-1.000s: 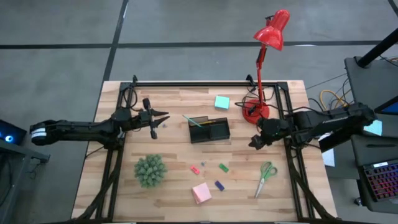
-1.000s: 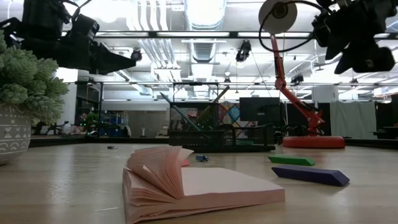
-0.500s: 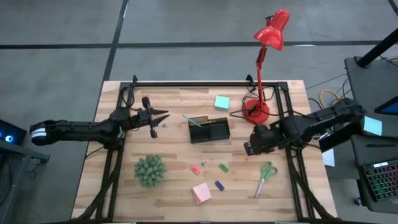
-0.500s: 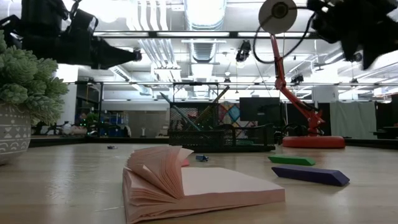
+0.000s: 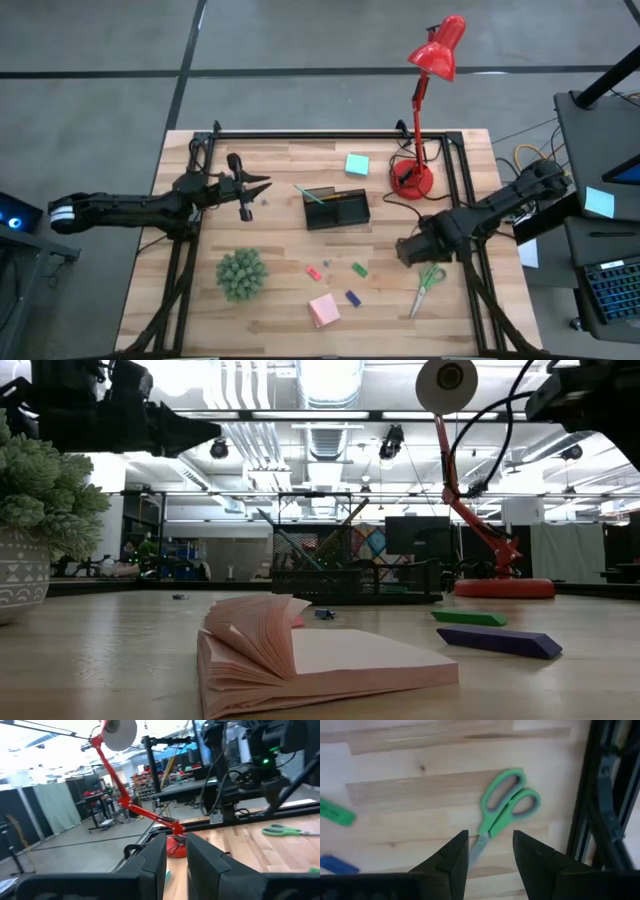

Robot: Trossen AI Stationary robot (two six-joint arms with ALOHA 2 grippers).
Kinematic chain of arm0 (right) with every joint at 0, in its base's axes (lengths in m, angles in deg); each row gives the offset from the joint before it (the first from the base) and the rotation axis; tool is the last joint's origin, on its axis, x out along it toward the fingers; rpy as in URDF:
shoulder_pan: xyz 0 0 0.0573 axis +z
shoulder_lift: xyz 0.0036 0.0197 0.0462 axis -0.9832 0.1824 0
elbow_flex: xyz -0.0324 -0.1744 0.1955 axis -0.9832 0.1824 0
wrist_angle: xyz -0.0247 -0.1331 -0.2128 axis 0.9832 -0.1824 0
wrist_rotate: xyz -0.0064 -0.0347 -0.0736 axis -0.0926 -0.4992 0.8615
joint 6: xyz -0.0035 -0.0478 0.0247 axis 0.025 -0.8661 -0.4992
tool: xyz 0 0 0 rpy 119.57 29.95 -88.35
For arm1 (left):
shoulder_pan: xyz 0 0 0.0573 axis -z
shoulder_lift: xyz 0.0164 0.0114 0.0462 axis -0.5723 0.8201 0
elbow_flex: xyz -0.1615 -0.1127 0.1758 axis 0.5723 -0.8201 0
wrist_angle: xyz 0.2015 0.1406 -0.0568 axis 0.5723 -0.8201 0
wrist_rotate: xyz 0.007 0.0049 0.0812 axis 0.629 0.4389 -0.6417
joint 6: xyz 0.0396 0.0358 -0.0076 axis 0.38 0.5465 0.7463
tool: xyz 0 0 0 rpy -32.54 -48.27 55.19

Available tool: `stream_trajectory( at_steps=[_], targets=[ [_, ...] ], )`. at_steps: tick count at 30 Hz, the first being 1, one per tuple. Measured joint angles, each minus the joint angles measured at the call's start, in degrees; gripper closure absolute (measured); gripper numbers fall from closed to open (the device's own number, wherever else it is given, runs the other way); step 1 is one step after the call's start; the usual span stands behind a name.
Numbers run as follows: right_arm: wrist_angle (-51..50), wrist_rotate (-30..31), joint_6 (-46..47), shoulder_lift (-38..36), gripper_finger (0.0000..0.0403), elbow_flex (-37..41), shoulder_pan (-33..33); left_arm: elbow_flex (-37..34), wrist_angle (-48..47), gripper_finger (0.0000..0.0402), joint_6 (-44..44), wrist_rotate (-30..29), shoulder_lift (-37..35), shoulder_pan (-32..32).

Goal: Pick and place office supplies into organizer
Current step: Put the green scissors into the black desk organizer

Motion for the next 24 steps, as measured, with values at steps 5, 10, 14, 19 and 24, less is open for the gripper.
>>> stream_trajectory(
  at_steps=[5,10,14,19,24],
  targets=[
    [0.05,0.02,11.15,2.98,0.0259,0.99,4.18,-0.26,-0.02,0.0343,0.0,0.61,0.08,0.04],
    [3.7,0.38,15.35,6.17,0.0259,3.07,6.03,-0.26,-0.02,0.0343,0.0,0.64,0.08,0.02],
    [8.38,4.46,14.6,9.28,0.0259,3.95,5.47,-0.26,0.0,0.0343,0.0,1.2,0.08,0.02],
    [8.75,2.9,14.46,11.33,0.0259,4.18,5.35,-0.23,0.01,0.0343,-0.01,1.36,0.08,0.02],
    [8.9,4.56,14.87,10.26,0.0259,6.12,5.61,-0.21,0.04,0.0343,-0.02,1.42,0.08,-0.01]
  ],
)
